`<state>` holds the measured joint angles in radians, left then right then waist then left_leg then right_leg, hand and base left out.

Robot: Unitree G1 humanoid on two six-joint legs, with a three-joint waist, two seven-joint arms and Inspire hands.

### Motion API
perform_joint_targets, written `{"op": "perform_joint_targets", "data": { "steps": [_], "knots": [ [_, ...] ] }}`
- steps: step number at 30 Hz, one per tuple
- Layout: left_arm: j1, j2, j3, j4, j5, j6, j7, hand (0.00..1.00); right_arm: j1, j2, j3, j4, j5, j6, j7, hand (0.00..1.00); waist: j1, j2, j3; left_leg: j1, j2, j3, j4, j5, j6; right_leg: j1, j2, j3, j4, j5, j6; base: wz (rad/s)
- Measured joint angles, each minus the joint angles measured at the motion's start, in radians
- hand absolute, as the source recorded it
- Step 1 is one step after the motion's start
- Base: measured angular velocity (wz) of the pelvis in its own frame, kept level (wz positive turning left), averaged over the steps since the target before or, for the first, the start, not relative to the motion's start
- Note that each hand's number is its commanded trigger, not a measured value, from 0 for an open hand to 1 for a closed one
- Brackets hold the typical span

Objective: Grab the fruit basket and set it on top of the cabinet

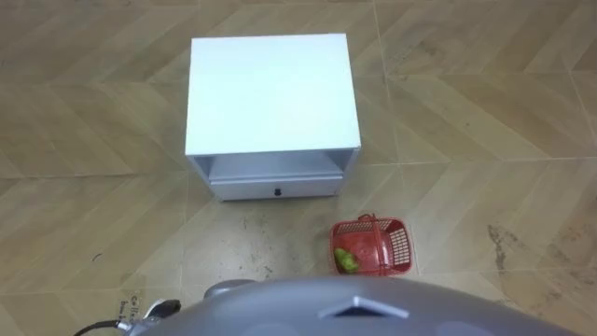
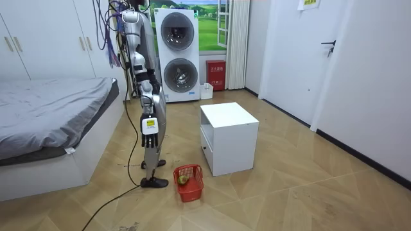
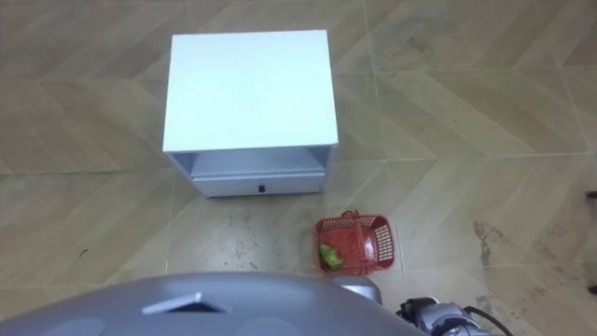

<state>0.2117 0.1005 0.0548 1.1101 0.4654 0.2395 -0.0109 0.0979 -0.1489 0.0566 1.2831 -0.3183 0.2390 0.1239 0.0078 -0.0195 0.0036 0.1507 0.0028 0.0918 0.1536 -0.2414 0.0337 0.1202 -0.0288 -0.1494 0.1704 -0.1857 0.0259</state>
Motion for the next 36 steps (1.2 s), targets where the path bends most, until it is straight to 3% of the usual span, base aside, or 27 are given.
{"op": "perform_joint_targets", "data": {
  "steps": [27,32,36],
  "knots": [
    [0.011,0.000,0.001,0.000,0.001,0.000,0.000,0.00,0.002,0.000,0.000,0.004,0.023,0.001,-0.002,0.00,0.001,-0.004,0.0013,-0.003,-0.003,-0.013,0.011,0.000,0.000,0.001,-0.004,-0.003,-0.002,-0.008,-0.005,0.01],
    [0.012,0.001,0.002,-0.001,0.001,0.001,-0.002,0.00,0.004,0.000,0.000,0.004,0.040,0.002,-0.004,0.00,0.001,-0.006,0.0000,-0.004,-0.011,-0.013,0.011,0.000,0.000,-0.001,-0.008,-0.005,-0.001,-0.010,-0.004,0.00],
    [-0.002,0.002,0.005,-0.001,0.008,-0.001,-0.009,0.00,-0.001,0.000,-0.004,0.000,0.040,0.000,-0.020,0.00,0.002,-0.016,-0.0065,-0.030,-0.015,-0.009,0.033,0.000,0.000,-0.030,-0.023,-0.004,0.019,-0.014,0.001,0.00]
  ]
}}
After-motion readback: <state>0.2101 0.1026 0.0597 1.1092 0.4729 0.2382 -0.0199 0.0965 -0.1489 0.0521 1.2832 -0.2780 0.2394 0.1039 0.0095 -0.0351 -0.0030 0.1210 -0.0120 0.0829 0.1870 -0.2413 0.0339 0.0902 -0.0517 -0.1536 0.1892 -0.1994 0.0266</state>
